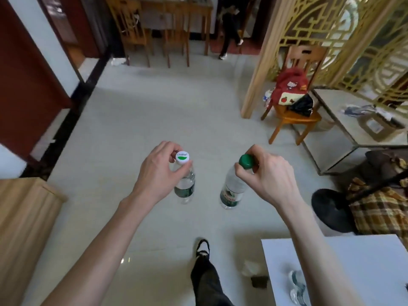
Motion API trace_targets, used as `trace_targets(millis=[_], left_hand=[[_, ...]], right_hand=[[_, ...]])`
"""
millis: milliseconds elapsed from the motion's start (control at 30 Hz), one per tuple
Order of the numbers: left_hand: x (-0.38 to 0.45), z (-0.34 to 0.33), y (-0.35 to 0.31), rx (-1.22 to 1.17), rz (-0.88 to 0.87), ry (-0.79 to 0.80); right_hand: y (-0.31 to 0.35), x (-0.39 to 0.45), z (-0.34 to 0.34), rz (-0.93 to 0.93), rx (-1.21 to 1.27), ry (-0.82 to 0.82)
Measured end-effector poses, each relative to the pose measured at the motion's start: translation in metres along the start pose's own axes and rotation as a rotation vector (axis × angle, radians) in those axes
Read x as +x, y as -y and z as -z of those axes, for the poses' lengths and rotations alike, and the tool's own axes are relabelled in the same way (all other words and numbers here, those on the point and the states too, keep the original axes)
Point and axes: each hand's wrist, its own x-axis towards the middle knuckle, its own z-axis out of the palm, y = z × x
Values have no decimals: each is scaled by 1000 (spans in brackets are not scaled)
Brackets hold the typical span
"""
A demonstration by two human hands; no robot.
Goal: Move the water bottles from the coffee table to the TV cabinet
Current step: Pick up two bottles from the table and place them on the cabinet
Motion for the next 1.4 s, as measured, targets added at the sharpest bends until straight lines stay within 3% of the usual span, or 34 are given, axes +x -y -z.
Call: trace_targets(millis=[367, 533, 667, 1000, 1400], left_hand=[[114, 59, 93, 167, 234, -182], [133, 101, 123, 173, 388, -294], [129, 142, 157, 310, 503, -423], [80, 248, 260, 437, 752, -584], [19, 385, 389, 458, 938, -780]], right_hand=[[67, 204, -124, 318, 237, 270], [129, 280, -184, 523, 253, 391], [194, 320, -225, 661, 267, 444], [386, 359, -320, 990, 299, 522], [613, 337, -412, 1185, 330, 615]])
